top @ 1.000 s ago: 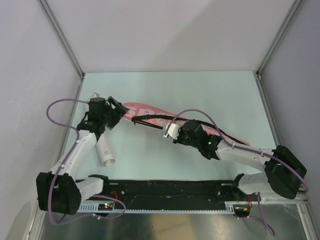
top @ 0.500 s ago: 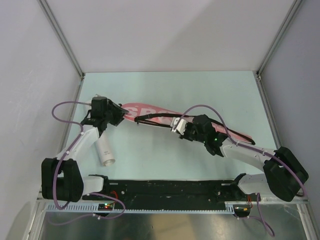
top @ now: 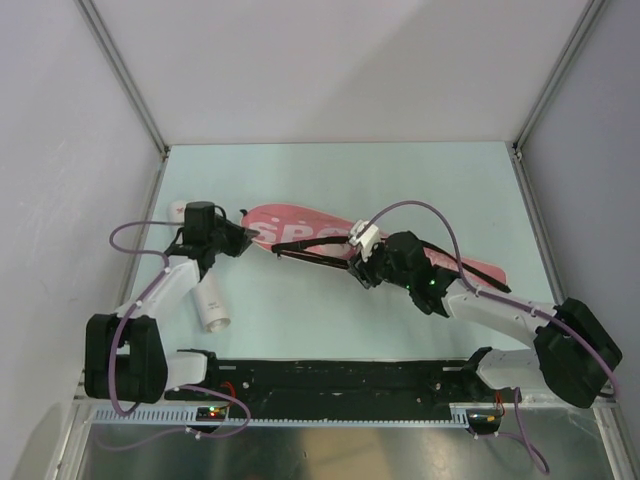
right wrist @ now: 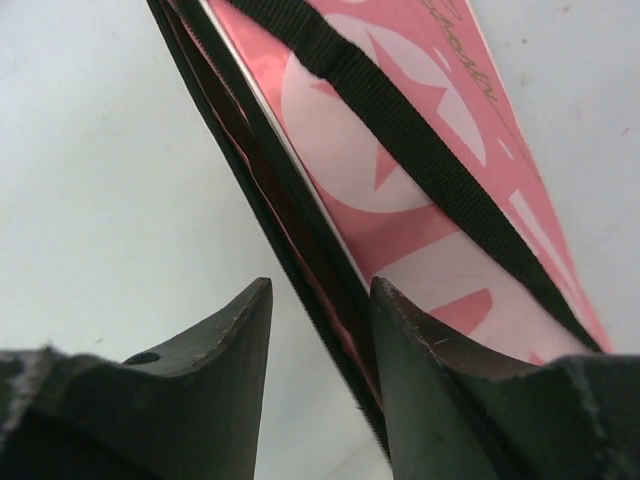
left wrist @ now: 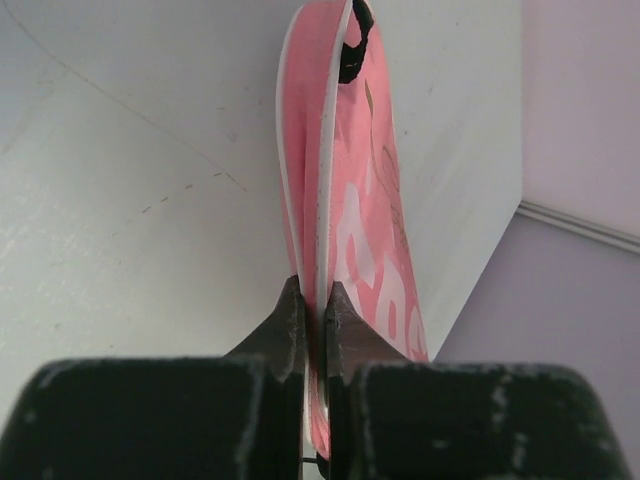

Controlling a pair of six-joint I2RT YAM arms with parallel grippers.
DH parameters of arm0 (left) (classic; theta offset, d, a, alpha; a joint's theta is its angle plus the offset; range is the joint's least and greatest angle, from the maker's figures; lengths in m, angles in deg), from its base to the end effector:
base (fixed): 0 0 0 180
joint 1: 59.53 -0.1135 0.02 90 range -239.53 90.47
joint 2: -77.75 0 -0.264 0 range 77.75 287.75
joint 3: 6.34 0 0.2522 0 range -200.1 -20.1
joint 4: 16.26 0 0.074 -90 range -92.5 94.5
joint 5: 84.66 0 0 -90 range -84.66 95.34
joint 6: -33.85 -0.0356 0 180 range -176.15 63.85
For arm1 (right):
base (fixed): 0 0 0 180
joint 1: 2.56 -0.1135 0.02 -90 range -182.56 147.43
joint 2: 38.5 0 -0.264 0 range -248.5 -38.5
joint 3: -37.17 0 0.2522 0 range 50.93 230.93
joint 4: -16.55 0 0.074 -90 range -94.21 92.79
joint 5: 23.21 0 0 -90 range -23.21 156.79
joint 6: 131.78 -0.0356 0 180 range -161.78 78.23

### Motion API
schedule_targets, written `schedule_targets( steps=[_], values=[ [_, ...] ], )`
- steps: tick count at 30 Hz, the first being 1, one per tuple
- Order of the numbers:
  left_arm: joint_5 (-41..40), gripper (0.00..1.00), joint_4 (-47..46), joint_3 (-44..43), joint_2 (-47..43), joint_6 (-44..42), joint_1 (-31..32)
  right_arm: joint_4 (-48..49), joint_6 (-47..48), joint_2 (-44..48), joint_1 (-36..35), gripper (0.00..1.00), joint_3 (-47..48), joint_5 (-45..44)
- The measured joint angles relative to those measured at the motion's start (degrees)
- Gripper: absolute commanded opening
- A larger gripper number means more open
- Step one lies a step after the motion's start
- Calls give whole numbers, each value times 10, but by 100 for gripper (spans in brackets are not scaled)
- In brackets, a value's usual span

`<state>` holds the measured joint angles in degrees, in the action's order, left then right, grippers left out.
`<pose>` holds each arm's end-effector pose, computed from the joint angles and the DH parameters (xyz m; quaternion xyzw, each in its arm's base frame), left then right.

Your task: Pack up the badminton gear

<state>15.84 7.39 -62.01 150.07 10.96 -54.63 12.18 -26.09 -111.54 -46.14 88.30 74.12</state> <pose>0.2631 -0.0291 0.2223 -0.4339 0.7936 -0.3132 0.2897 0.1961 0.1929 0.2235 -0.4484 0.7200 0.1796 0.4982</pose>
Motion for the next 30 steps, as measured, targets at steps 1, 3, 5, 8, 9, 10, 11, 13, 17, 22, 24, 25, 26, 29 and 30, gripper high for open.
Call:
schedule_targets(
  steps=[1, 3, 5, 8, 9, 10, 11, 13, 17, 22, 24, 25, 26, 29, 30],
  values=[
    [0, 0, 0, 4, -4, 7, 0, 0, -43, 6, -9, 48, 0, -14],
    [0, 0, 0, 10, -13, 22, 2, 0, -128, 16, -25, 48, 0, -44],
    [-1, 0, 0, 12, -22, 38, 5, 2, -222, 21, -43, 48, 0, -72],
    [-4, 0, 0, 16, -30, 56, 12, 7, -339, 20, -76, 48, 0, -117],
    [-5, 0, 0, 17, -32, 62, 15, 16, -377, 18, -93, 48, 0, -136],
    [-8, 0, 1, 19, -35, 68, 18, 28, -406, 14, -110, 48, 0, -148],
    [-9, 0, 1, 21, -37, 73, 19, 37, -427, 9, -121, 48, 0, -156],
    [-9, 0, 0, 28, -42, 84, 22, 71, -475, -10, -150, 47, 0, -177],
    [-11, 0, 0, 42, -57, 101, 23, 132, -528, -64, -177, 47, 0, -205],
    [-12, 0, 1, 52, -72, 116, 25, 204, -551, -136, -188, 47, 9, -231],
    [-11, 0, 0, 53, -72, 123, 25, 238, -551, -167, -193, 47, 23, -237],
    [-10, 0, 0, 54, -72, 125, 25, 256, -550, -181, -196, 48, 30, -240],
    [-10, 0, 0, 55, -73, 126, 25, 274, -547, -194, -198, 48, 38, -241],
    [-8, 0, 0, 60, -77, 134, 26, 328, -534, -235, -201, 48, 58, -245],
    [-8, 0, -2, 63, -80, 136, 26, 339, -530, -245, -202, 48, 64, -246]
  ],
)
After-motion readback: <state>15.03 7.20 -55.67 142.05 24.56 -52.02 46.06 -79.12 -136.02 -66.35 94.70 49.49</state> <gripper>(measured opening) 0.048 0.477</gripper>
